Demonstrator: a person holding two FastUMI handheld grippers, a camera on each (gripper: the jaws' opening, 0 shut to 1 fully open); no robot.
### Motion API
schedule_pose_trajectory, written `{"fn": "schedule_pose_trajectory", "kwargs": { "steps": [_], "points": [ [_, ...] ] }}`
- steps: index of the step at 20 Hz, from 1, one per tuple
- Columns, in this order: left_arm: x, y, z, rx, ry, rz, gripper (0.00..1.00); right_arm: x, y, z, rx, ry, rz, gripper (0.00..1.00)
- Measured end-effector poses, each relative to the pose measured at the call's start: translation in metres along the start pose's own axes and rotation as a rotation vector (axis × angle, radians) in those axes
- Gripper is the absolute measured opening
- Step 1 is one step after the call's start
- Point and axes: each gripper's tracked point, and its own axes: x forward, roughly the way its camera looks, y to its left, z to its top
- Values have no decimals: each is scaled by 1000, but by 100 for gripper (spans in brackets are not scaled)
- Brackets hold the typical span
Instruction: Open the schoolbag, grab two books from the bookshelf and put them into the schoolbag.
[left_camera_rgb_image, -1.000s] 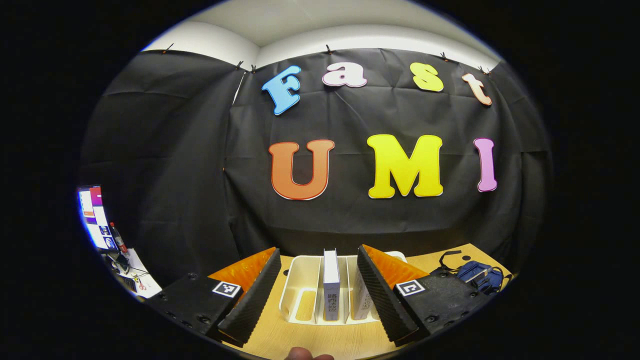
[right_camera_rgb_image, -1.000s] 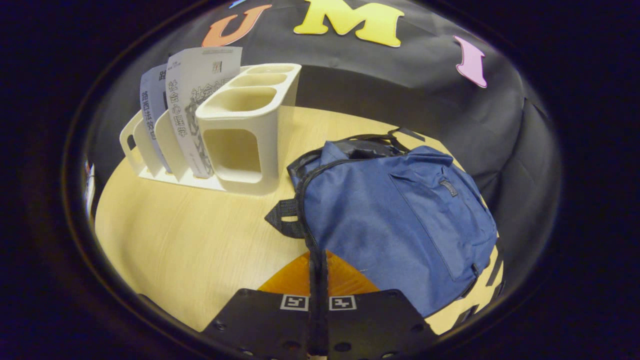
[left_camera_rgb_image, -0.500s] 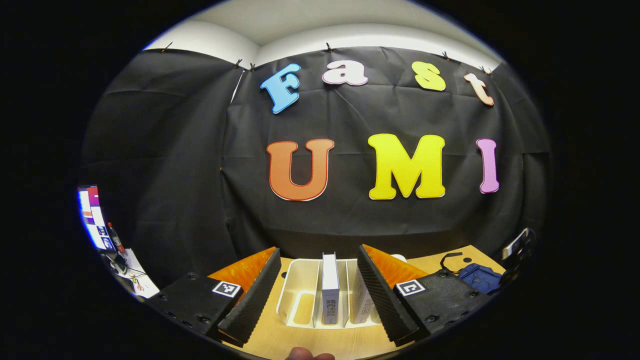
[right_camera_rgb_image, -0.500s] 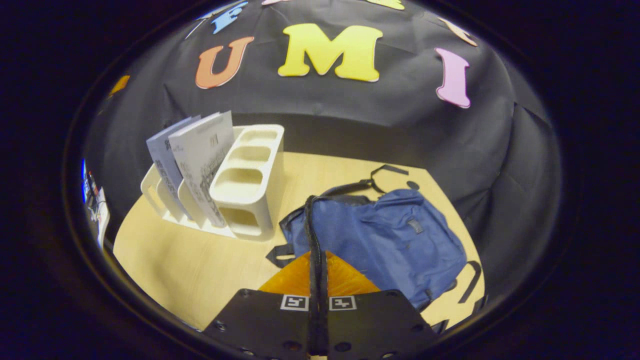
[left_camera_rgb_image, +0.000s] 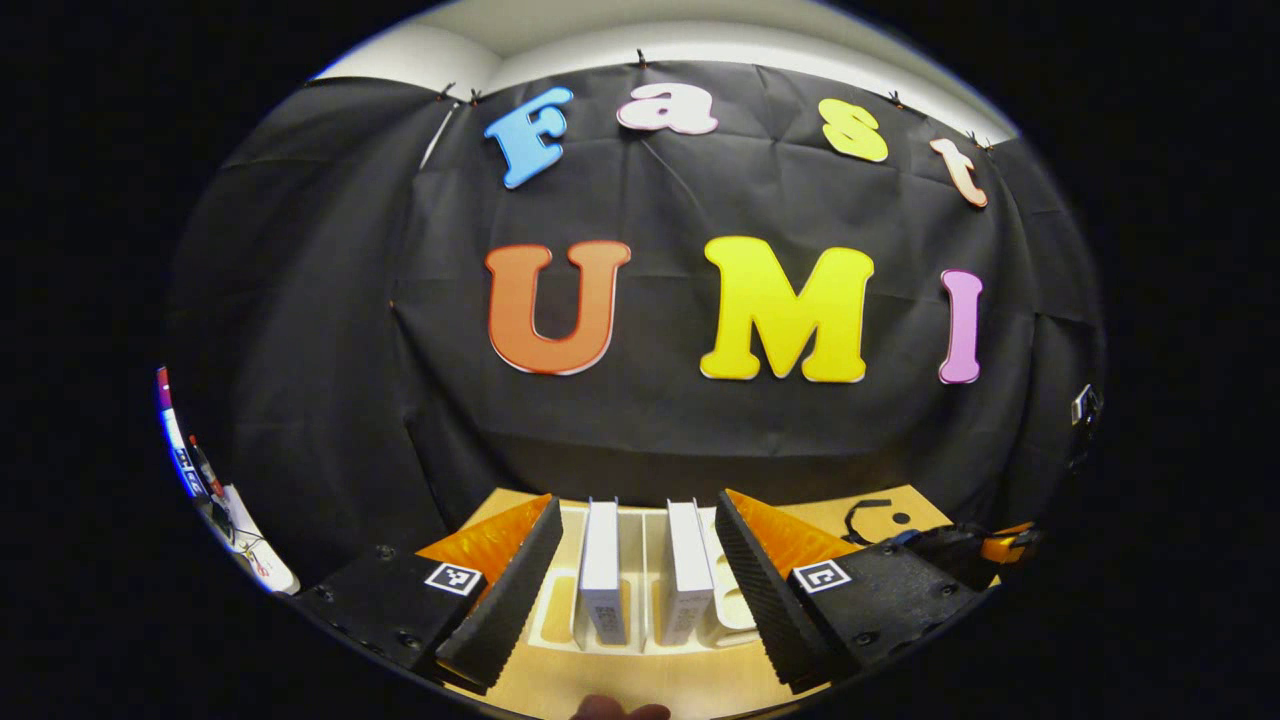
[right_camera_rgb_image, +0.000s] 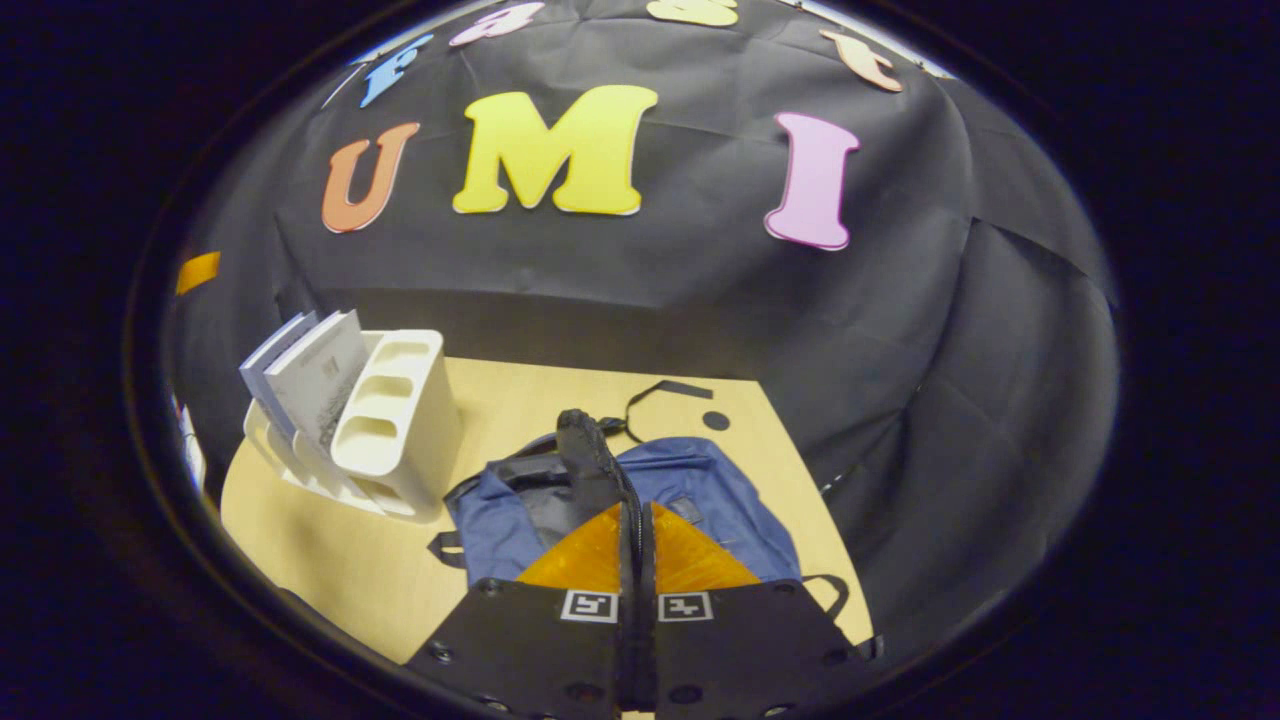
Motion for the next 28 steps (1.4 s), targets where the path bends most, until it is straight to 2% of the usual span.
{"fn": "schedule_pose_trajectory", "kwargs": {
  "steps": [5, 9, 14, 17, 21, 28],
  "points": [
    [27, -19, -10, 24, 168, -43, 99, 18, -64, 14, 41, 1, -29, 0],
    [58, -41, -21, 16, 351, -111, 97, 37, -100, 23, 99, 6, -19, 0],
    [86, -47, -48, -2, 654, -147, 97, 53, -119, 21, 136, 10, 9, 0],
    [88, -54, -72, -102, 865, -165, 98, 57, -134, 18, 111, 8, -12, 0],
    [102, -44, -94, -80, 1017, -111, 99, 60, -136, 16, 107, 4, -6, 0],
    [128, -29, -127, 9, 1129, -36, 99, 65, -141, 14, 125, -5, -1, 0]
  ]
}}
